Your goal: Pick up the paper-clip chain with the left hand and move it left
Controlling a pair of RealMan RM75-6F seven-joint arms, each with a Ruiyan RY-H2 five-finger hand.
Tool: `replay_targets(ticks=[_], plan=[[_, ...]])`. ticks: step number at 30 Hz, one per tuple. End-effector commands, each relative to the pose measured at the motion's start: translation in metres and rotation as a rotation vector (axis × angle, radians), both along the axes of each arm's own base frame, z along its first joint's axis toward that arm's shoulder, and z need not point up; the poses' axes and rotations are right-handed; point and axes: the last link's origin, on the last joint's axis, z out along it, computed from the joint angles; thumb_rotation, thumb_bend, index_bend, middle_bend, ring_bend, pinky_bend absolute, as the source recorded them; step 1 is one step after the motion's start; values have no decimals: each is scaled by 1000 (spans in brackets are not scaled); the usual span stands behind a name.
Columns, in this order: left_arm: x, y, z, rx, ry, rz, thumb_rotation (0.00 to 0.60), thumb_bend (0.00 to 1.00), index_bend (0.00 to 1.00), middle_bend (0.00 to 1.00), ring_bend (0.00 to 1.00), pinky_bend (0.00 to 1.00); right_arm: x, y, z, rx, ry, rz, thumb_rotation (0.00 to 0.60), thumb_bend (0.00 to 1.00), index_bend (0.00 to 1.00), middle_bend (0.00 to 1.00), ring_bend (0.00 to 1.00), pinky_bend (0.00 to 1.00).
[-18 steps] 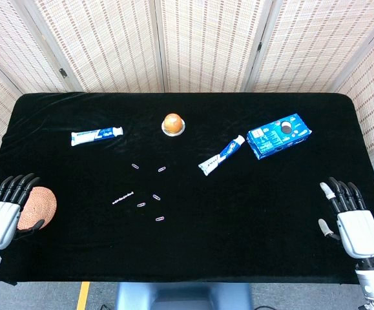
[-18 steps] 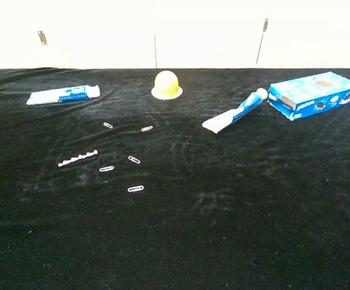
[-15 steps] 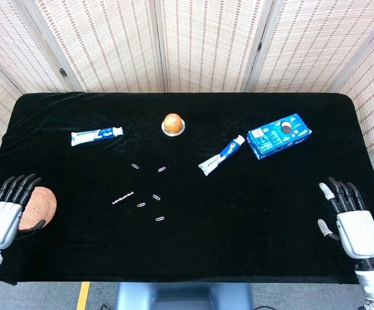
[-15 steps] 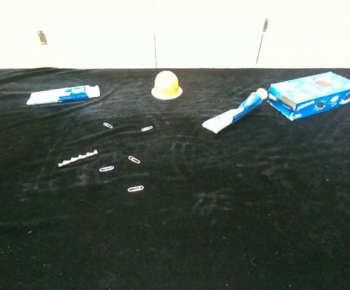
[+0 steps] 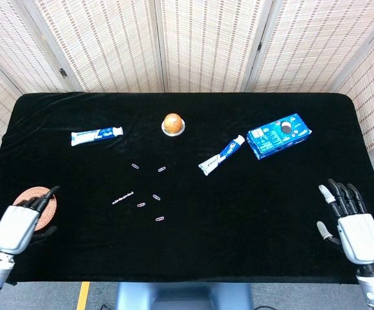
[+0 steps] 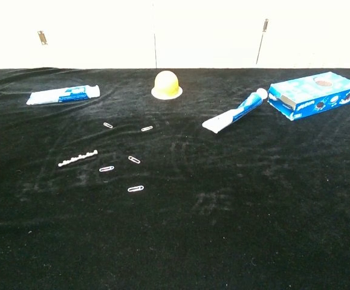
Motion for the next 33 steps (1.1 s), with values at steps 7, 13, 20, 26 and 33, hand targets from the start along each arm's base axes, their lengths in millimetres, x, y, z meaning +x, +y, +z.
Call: replay_targets(ticks=[7,13,20,26,33], plan=[[25,24,-53,-26,-237,95,600,251,495,1000,1000,1000,0,3,9,4,-35,13,600,351,0,0,0,0],[37,39,-81,-109,-222,217,600,289,505,1000,1000,1000,1,6,16,1,-58,29,600,351,0,0,0,0],[47,54,-99,-183,-251,289,600,318,486,1000,1000,1000,2,10,20,1,-73,40,600,351,0,0,0,0],[53,72,-115,-199,-238,338,600,320,504,1000,1000,1000,1,11,22,8,-77,41,600,351,0,0,0,0],[57,86,-127,-190,-242,364,600,319,516,1000,1000,1000,-1,11,24,8,-81,30,600,352,0,0,0,0]])
